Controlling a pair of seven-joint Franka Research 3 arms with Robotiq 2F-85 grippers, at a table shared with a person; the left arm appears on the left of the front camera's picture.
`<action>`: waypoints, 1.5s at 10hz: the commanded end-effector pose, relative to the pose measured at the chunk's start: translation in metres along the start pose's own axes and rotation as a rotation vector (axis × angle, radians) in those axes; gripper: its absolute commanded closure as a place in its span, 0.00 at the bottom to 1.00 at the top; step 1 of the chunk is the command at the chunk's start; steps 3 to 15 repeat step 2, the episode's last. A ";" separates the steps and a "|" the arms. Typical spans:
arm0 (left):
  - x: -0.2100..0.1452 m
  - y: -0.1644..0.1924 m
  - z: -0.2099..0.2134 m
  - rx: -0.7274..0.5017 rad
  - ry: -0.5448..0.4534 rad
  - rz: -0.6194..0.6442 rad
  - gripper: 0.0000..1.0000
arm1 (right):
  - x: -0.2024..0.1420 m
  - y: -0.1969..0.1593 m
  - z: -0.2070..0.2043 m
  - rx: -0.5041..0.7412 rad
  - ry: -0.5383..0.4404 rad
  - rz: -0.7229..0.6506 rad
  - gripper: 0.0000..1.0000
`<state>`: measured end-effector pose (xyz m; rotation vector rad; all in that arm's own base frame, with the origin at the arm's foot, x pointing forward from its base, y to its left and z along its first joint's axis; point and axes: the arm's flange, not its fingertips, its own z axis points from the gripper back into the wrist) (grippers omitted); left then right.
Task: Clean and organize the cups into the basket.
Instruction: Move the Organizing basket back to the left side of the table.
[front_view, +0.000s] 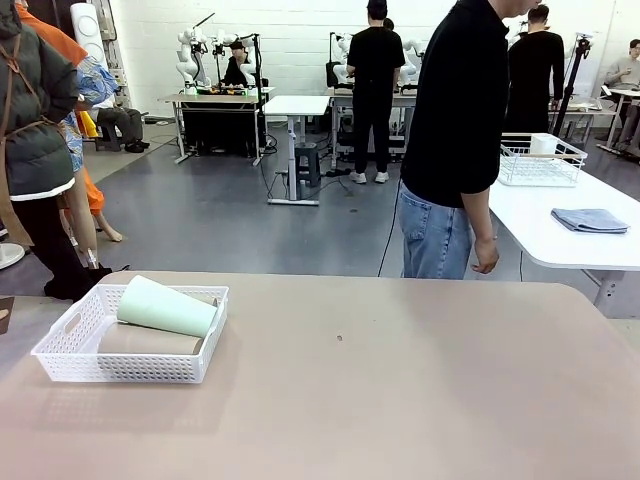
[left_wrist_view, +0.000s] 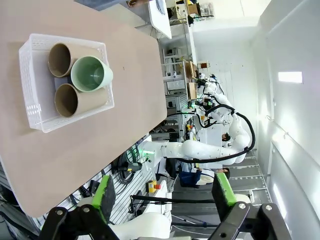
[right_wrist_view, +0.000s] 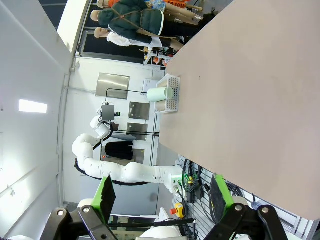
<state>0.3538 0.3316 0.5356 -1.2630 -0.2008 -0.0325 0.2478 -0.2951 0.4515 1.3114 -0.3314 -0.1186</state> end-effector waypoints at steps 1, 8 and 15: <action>-0.001 0.001 0.002 0.000 -0.006 0.002 0.00 | -0.003 0.002 0.001 -0.004 0.008 0.002 0.00; -0.001 0.001 0.002 0.000 -0.006 0.002 0.00 | -0.003 0.002 0.001 -0.004 0.008 0.002 0.00; -0.001 0.001 0.002 0.000 -0.006 0.002 0.00 | -0.003 0.002 0.001 -0.004 0.008 0.002 0.00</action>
